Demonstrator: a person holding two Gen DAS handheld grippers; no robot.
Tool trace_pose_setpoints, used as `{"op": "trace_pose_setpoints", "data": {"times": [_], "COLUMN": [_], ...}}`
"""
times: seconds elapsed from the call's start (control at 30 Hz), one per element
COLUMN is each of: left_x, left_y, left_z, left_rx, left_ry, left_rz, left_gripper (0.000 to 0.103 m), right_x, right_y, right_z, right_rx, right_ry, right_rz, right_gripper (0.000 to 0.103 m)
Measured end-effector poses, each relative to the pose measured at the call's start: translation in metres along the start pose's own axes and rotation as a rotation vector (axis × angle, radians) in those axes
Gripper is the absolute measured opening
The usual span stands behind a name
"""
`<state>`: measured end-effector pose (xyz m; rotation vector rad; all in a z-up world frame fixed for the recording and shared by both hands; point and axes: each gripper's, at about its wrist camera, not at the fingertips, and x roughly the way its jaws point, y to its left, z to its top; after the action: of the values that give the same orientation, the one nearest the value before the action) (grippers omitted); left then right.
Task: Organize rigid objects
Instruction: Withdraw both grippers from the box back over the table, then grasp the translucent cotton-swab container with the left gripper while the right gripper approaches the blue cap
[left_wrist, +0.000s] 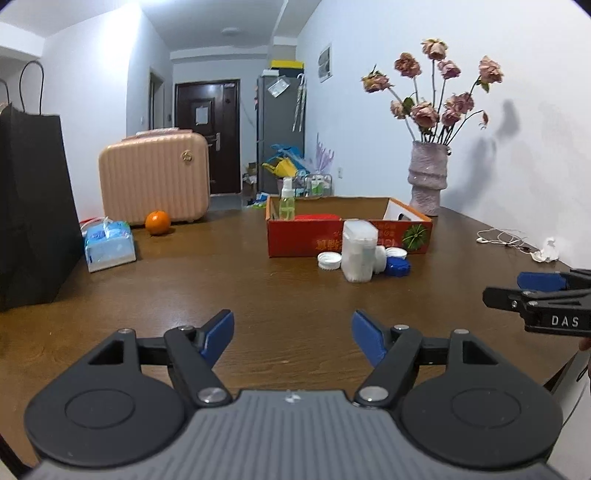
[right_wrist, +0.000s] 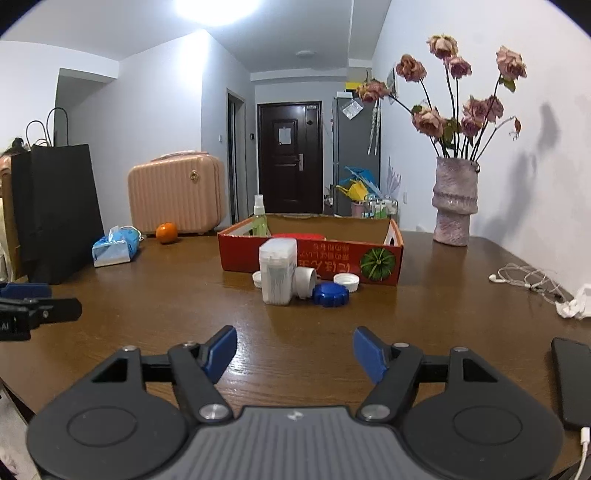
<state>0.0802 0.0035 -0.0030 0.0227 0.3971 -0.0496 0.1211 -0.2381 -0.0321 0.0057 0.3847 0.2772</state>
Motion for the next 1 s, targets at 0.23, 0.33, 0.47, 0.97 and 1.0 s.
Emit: {"op": "trace_pose_setpoints", "data": {"times": [0.23, 0.33, 0.47, 0.97, 1.0], "left_x": [0.005, 0.007, 0.016, 0.085, 0.095], "left_y": [-0.001, 0.001, 0.002, 0.004, 0.002], "left_z": [0.003, 0.004, 0.003, 0.025, 0.029], "left_rx": [0.017, 0.015, 0.013, -0.009, -0.008], "left_ry": [0.006, 0.001, 0.018, 0.061, 0.071], "left_rz": [-0.005, -0.005, -0.002, -0.056, -0.066], "left_gripper": [0.076, 0.077, 0.077, 0.081, 0.081], "right_x": [0.004, 0.008, 0.015, 0.064, 0.070], "right_y": [0.001, 0.001, 0.001, -0.015, -0.017], "right_z": [0.011, 0.012, 0.012, 0.027, 0.030], "right_rx": [-0.013, -0.006, -0.008, -0.001, -0.002], "right_ry": [-0.002, 0.000, 0.016, 0.061, 0.062], "right_rz": [-0.018, -0.020, -0.019, -0.040, -0.037], "right_gripper": [0.072, 0.072, 0.072, 0.075, 0.075]}}
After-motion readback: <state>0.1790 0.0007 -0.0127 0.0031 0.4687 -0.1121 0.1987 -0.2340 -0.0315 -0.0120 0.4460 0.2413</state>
